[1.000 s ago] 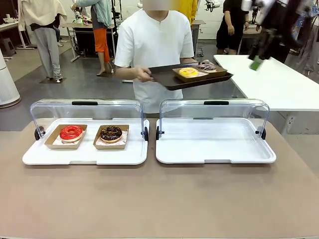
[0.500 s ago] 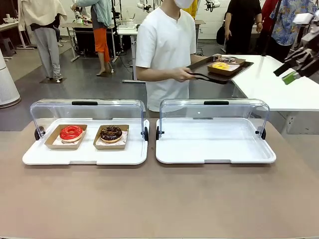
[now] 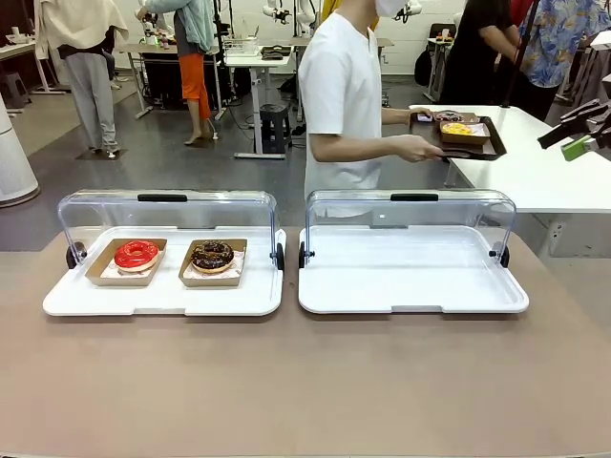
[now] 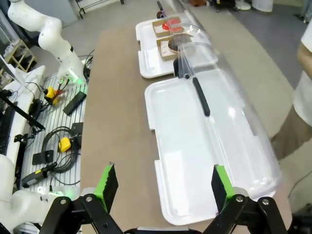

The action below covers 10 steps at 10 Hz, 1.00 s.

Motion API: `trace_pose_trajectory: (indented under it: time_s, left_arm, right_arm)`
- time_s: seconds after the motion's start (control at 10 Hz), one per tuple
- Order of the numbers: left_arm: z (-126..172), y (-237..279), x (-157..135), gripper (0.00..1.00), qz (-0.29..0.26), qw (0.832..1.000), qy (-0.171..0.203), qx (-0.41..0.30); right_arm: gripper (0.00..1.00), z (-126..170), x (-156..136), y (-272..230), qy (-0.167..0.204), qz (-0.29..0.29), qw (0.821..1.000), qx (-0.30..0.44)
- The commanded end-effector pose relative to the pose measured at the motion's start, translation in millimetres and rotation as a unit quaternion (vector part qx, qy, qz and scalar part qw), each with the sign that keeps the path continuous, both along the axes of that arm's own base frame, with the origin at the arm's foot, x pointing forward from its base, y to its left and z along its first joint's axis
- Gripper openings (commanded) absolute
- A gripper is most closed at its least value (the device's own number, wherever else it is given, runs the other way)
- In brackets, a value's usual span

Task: Provide the desired donut to the person.
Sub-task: Place the picked Paper togo box onto the Handle tray extended by the person.

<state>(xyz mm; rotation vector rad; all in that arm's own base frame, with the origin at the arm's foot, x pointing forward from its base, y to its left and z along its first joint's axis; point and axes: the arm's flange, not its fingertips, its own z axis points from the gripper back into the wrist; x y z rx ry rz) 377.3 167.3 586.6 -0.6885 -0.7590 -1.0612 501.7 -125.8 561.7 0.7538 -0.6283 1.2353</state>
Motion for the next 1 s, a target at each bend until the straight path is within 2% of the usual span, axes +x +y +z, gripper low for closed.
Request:
trace_pose_trajectory:
  time_s: [0.0, 0.1, 0.4, 0.6, 0.7, 0.9]
  left_arm:
    - [2, 1, 0, 1.00, -0.003, 1.000, -0.005, -0.007]
    - [2, 1, 0, 1.00, -0.003, 1.000, -0.005, -0.007]
    - [2, 1, 0, 1.00, -0.003, 1.000, -0.005, -0.007]
    - [2, 1, 0, 1.00, -0.003, 1.000, -0.005, -0.007]
    - [2, 1, 0, 1.00, -0.003, 1.000, -0.005, -0.007]
    - [2, 1, 0, 1.00, -0.003, 1.000, -0.005, -0.007]
  right_arm:
    - [1.00, 0, -2, 3, -0.002, 0.001, 1.000, -0.008]
    - [1.00, 0, 0, 0, 0.000, 0.000, 1.000, 0.000]
    - [1.00, -22, 1, -4, -0.068, 0.016, 0.996, 0.058]
    - [1.00, -44, 2, -12, -0.073, -0.005, 0.995, 0.069]
    - [1.00, -53, 1, -20, -0.061, -0.016, 0.996, 0.061]
    - [1.00, -65, -3, -39, -0.084, -0.045, 0.993, 0.067]
